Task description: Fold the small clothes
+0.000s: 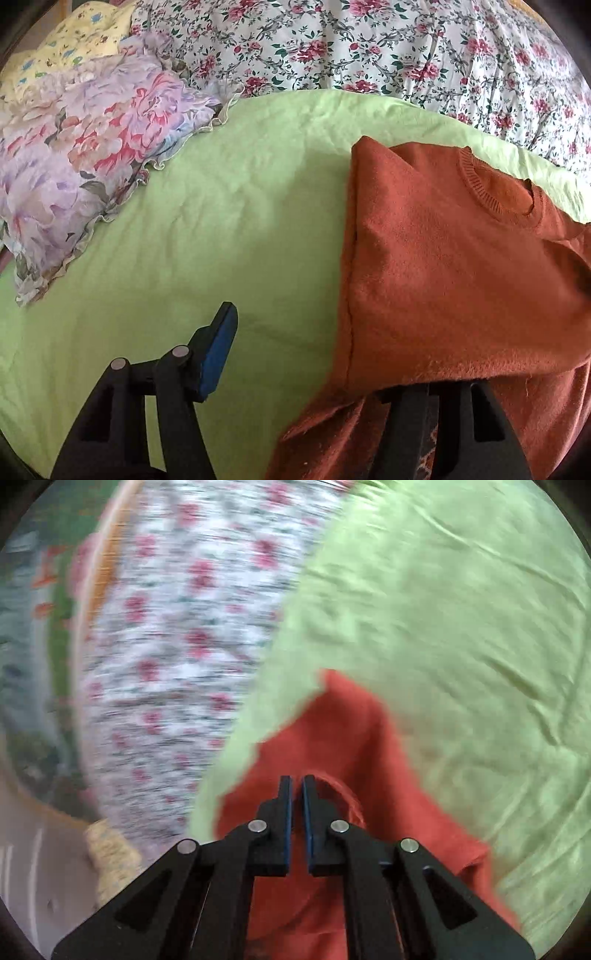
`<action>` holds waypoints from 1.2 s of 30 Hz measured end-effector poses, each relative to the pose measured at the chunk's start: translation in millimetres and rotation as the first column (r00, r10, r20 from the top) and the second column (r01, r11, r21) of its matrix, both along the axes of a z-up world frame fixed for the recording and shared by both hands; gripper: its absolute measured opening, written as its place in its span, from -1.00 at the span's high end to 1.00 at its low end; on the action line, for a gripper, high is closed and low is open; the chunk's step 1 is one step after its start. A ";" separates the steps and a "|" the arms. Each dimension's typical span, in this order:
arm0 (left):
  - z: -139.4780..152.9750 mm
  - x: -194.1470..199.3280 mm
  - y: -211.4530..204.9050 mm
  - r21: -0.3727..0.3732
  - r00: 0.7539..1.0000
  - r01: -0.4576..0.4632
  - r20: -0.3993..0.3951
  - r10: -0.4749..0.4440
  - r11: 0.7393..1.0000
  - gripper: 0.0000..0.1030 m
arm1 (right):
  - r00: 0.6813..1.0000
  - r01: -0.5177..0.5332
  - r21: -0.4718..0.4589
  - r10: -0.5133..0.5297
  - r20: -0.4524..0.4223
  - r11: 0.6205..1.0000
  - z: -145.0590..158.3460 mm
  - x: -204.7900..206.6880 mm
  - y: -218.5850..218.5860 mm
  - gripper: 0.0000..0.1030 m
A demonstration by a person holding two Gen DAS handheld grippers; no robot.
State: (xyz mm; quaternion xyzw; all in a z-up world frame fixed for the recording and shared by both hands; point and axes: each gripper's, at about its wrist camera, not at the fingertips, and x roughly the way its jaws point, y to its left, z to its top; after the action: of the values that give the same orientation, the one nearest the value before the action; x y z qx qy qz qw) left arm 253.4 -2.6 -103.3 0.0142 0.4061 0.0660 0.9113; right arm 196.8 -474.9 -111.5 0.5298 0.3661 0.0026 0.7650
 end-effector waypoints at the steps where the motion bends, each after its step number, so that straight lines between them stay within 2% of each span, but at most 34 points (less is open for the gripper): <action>1: 0.0 -0.4 2.6 -0.009 1.000 0.001 -0.001 -0.001 1.000 -0.24 | 1.000 0.004 0.017 -0.004 -0.026 1.000 -7.9 -2.3 -3.5 0.83; 4: -2.0 1.8 12.8 -0.070 1.000 -0.002 -0.014 0.001 0.998 -0.28 | 0.999 0.000 0.022 0.000 -0.039 1.000 -16.9 -12.2 -10.5 0.81; 7: -7.1 4.1 26.9 -0.166 0.999 -0.015 -0.045 0.008 0.986 -0.29 | 0.999 -0.041 -0.060 0.040 -0.011 0.997 -5.6 -22.1 -9.8 0.71; 8: -8.0 2.9 32.8 -0.202 0.999 -0.013 -0.051 0.003 0.979 -0.30 | 0.998 -0.063 -0.109 0.062 -0.008 0.992 -0.2 -23.1 -5.8 0.52; 9: -8.3 1.7 34.7 -0.214 0.998 -0.007 -0.056 -0.005 0.977 -0.30 | 0.997 -0.082 -0.154 0.082 -0.007 0.985 3.9 -23.8 -3.6 0.19; 11: -7.6 -3.9 36.1 -0.207 0.998 0.017 -0.058 -0.029 0.978 -0.30 | 0.994 -0.104 -0.257 0.110 0.009 0.961 13.5 -25.0 1.3 -0.14; 13: -7.6 -7.8 35.6 -0.183 0.998 0.026 -0.059 -0.038 0.983 -0.32 | 0.988 -0.137 -0.327 0.152 0.023 0.935 19.6 -19.6 7.9 -0.15; 15: -8.2 -7.1 35.4 -0.182 0.997 0.019 -0.065 -0.031 0.983 -0.32 | 0.981 -0.176 -0.353 0.193 0.013 0.919 19.1 -10.0 15.0 -0.15; 17: -7.0 -5.4 32.4 -0.168 0.997 0.008 -0.070 -0.021 0.986 -0.32 | 0.973 -0.218 -0.400 0.228 -0.023 0.890 14.6 5.2 25.7 -0.15; 19: -6.4 -3.5 29.3 -0.150 0.998 0.005 -0.068 -0.015 0.989 -0.32 | 0.965 -0.260 -0.473 0.246 -0.092 0.842 7.3 18.0 36.7 -0.15; 20: -6.9 -2.9 28.9 -0.146 0.998 0.000 -0.068 -0.010 0.989 -0.32 | 0.956 -0.293 -0.505 0.263 -0.132 0.812 2.0 24.8 43.2 -0.14; 21: -6.6 -2.8 30.5 -0.148 0.998 -0.003 -0.068 -0.008 0.989 -0.32 | 0.943 -0.333 -0.527 0.287 -0.170 0.782 -2.9 30.0 49.3 0.10; 22: -2.9 -4.0 34.1 -0.161 0.999 -0.010 -0.050 0.002 0.987 -0.32 | 0.939 -0.344 -0.553 0.291 -0.185 0.759 -2.7 31.1 52.3 0.48; 23: 1.1 -6.2 37.7 -0.179 1.000 -0.009 -0.028 0.004 0.984 -0.32 | 0.941 -0.338 -0.547 0.290 -0.175 0.766 0.1 30.0 50.9 0.93; 25: 5.6 -10.2 43.5 -0.208 1.000 -0.012 -0.008 0.010 0.978 -0.32 | 0.960 -0.276 -0.522 0.257 -0.109 0.807 9.1 20.2 40.8 0.94; 28: -9.6 -5.6 39.7 -0.168 0.996 -0.024 -0.084 0.010 0.986 -0.32 | 0.964 -0.266 -0.512 0.220 -0.151 0.817 0.1 17.1 34.0 0.94; 30: -7.0 -11.8 38.7 -0.161 0.997 -0.010 -0.080 -0.003 0.987 -0.32 | 0.955 -0.295 -0.478 0.236 -0.179 0.828 -11.8 16.4 33.5 0.92; 36: 2.2 -42.9 58.2 -0.186 0.992 0.023 -0.117 -0.046 0.982 -0.35 | 0.959 -0.281 -0.416 0.235 -0.158 0.865 5.0 -13.4 32.3 0.87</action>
State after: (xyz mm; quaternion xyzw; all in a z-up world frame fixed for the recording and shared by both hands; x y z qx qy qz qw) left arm 210.6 55.5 -101.1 -0.0589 0.4647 0.0114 0.8834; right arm 183.3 -442.6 -106.5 0.2916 0.4636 -0.0037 0.8367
